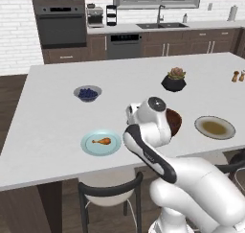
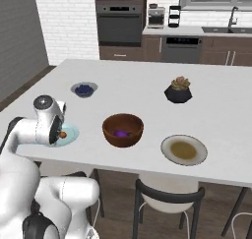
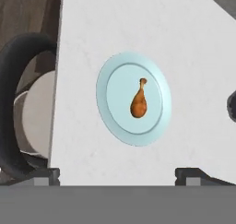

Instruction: Pick the chicken drumstick and eggplant from their plates and place them in the bowl. Then put the bowl in the fridge.

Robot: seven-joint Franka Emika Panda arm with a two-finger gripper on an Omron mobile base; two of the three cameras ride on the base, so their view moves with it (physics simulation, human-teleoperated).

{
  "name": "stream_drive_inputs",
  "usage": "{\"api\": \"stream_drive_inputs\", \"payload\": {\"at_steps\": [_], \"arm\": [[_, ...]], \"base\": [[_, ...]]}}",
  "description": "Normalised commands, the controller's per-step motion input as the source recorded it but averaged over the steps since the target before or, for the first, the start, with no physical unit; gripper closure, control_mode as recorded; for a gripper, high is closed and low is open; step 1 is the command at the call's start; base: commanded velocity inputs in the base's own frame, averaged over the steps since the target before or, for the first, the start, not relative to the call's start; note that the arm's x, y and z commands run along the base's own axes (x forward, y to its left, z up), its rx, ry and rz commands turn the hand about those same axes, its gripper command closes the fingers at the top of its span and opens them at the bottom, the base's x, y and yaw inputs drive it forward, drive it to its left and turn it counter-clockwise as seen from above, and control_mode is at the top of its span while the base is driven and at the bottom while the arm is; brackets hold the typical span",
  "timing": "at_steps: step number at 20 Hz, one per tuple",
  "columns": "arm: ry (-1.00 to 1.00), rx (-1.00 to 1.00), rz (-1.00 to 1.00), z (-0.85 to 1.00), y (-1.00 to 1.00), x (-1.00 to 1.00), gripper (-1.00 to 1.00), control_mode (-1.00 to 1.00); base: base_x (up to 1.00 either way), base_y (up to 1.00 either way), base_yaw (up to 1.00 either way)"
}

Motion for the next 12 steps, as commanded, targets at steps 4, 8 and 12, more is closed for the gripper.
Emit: {"api": "stream_drive_inputs", "payload": {"at_steps": [4,8,12], "arm": [[-0.01,-0.09,-0.45,0.08,0.52,0.51,-1.00,-1.00],[0.10,0.00,-0.39,0.18,0.34,0.29,-1.00,-1.00],[0.14,0.04,-0.09,0.28,0.00,0.11,-1.00,-1.00]], "base": [[0.00,0.00,0.00],[0.00,0.00,0.00],[0.00,0.00,0.00]]}}
